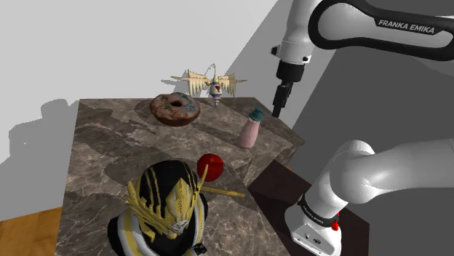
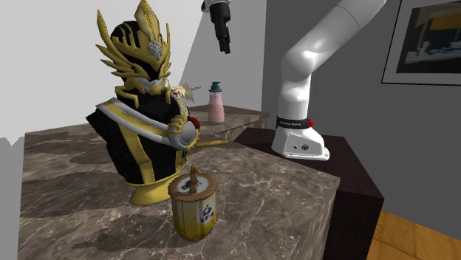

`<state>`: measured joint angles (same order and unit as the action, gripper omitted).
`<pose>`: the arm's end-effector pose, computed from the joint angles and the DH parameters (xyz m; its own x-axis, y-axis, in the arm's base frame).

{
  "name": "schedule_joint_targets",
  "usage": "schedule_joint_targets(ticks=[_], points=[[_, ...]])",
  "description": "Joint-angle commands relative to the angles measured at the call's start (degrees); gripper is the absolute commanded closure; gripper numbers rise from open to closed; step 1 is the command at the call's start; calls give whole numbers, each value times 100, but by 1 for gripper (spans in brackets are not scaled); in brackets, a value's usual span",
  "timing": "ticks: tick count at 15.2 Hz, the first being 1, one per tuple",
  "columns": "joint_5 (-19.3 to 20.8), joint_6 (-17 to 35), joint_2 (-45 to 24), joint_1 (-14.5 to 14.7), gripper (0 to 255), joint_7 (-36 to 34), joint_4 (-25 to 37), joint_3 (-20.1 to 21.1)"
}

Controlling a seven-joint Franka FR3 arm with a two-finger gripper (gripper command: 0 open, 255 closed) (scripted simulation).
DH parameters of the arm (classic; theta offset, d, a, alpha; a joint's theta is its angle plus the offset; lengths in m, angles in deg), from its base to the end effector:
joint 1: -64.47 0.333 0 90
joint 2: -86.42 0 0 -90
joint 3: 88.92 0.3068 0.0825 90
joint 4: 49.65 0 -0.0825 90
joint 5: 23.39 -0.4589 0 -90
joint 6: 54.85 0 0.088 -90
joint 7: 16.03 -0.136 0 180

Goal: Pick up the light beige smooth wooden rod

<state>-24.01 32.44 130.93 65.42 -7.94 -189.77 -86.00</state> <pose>0.3751 0.0273 0.4992 0.9711 0.1877 -0.1473 0.1904 -0.9817 0.0043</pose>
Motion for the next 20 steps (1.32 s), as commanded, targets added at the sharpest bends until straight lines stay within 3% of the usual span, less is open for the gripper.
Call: schedule_joint_targets(ticks=[1, 11, 20], points=[[0, 0, 0, 0, 0, 0, 0, 0], [-380, 2307, -90, 610, 0, 259, -1746, 448], [-728, 4925, -1350, 1191, 0, 427, -2677, 985]])
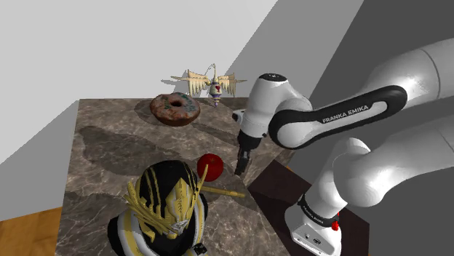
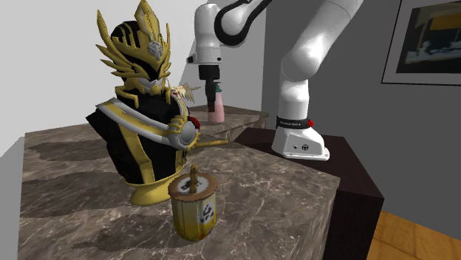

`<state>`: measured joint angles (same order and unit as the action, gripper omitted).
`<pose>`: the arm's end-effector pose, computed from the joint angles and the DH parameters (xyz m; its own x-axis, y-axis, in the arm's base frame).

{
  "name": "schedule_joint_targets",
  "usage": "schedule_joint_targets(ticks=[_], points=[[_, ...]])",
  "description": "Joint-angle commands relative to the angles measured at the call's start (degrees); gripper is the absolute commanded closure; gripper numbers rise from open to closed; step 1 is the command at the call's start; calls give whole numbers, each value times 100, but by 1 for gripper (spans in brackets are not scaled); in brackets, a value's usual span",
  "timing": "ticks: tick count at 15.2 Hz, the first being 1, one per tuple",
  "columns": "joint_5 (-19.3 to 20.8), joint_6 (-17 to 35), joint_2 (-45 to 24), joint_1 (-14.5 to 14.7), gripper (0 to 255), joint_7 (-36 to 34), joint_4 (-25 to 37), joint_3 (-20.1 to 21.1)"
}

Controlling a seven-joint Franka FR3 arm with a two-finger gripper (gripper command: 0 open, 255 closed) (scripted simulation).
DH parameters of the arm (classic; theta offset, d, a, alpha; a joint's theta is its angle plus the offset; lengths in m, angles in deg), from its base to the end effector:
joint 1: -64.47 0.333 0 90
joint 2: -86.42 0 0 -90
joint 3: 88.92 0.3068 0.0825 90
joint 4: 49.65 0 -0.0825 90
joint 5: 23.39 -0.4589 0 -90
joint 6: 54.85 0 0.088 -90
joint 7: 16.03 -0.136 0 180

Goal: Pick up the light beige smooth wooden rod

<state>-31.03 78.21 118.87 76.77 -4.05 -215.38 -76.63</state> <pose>0.3548 0.1428 0.2415 0.8712 0.4909 -0.0117 0.4910 -0.8710 0.0159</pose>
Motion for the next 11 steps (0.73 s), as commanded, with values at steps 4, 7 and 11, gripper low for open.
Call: schedule_joint_targets(ticks=[4, 7, 11], points=[[-42, 1686, -1156, 209, 0, 31, -252, 341], [97, 2427, -1803, 192, 0, -60, -246, 542], [342, 2931, -2301, 21, 0, -238, -258, 656]])
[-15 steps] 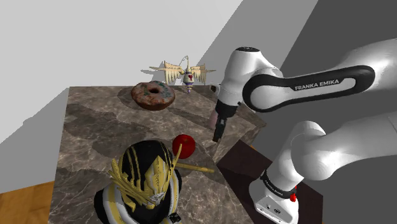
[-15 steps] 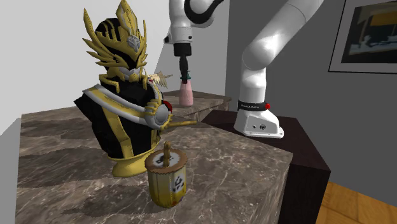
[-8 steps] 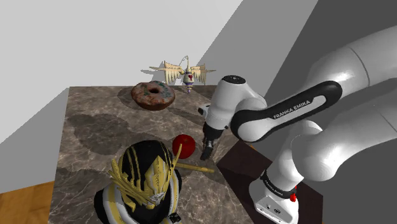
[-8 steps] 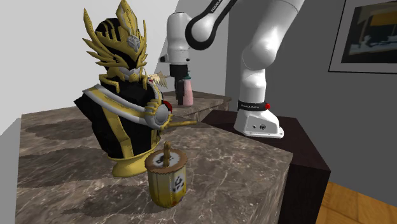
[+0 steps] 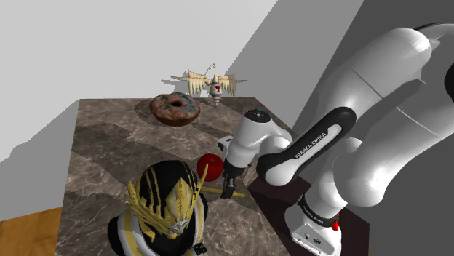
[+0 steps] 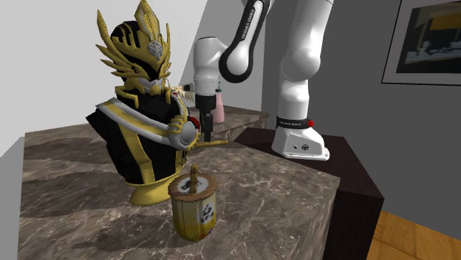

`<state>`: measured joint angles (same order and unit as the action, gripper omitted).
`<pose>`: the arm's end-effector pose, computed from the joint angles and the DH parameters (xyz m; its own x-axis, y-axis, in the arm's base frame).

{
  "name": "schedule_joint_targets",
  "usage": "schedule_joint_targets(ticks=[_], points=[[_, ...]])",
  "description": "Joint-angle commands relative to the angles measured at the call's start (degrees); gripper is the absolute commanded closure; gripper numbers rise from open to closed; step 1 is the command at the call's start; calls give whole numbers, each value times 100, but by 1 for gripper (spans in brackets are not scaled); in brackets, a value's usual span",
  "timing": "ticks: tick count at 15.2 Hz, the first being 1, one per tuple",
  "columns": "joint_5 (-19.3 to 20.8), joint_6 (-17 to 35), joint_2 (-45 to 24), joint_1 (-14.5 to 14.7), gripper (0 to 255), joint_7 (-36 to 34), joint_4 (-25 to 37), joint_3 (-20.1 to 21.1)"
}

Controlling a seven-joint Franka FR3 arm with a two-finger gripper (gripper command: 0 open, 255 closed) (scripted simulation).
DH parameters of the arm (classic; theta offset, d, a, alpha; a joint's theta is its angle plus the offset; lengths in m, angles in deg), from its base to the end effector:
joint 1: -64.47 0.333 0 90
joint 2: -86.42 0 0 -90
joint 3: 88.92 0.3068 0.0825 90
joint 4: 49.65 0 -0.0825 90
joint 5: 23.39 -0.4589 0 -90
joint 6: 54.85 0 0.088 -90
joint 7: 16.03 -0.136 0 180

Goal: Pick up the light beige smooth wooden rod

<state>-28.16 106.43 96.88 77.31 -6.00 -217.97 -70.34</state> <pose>0.3236 0.1773 0.1222 0.7996 0.5986 0.0481 0.5975 -0.8011 0.0360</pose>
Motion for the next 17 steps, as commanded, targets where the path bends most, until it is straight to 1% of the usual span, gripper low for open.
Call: schedule_joint_targets(ticks=[1, 2, 3, 5, 6, 15, 17], points=[[151, 234, -232, -93, 0, -110, 3, 61], [269, 358, -364, -160, 0, -194, 7, 96], [514, 552, -576, -287, 0, -366, 18, 155], [517, 552, -576, -280, 0, -368, 18, 149], [525, 553, -583, -280, 255, -385, 23, 157], [517, 552, -576, -280, 255, -368, 18, 149], [209, 306, -307, -143, 255, -151, 5, 96]])
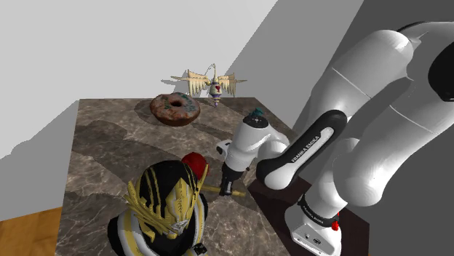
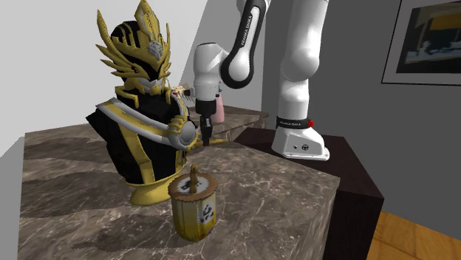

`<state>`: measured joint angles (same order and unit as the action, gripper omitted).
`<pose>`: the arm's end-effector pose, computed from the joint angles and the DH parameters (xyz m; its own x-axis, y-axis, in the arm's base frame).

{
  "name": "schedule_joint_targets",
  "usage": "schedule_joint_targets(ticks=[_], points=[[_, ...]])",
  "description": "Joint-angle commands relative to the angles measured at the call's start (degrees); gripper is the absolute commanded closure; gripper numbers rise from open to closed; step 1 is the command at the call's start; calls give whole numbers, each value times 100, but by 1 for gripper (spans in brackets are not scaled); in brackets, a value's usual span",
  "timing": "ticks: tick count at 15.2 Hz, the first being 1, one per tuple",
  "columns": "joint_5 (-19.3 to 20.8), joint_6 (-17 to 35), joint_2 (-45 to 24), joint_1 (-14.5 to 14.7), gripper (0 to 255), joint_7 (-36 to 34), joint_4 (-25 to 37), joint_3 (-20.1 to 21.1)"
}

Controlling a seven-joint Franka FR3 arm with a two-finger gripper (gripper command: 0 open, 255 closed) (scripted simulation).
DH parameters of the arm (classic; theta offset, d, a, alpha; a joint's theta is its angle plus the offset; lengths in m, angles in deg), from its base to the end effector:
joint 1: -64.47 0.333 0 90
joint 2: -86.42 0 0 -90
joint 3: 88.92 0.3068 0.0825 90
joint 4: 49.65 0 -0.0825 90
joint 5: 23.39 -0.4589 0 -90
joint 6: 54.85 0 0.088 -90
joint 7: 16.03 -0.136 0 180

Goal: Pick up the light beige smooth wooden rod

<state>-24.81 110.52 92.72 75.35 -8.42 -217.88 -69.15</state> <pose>0.3181 0.1764 0.1037 0.7987 0.5996 0.0499 0.5985 -0.8003 0.0365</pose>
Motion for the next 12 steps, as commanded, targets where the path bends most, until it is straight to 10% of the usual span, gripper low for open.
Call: schedule_joint_targets(ticks=[1, 12], points=[[-236, -228, 240, 113, 255, 168, -7, -54], [-700, -1605, 1535, 463, 255, 521, 87, -319]])
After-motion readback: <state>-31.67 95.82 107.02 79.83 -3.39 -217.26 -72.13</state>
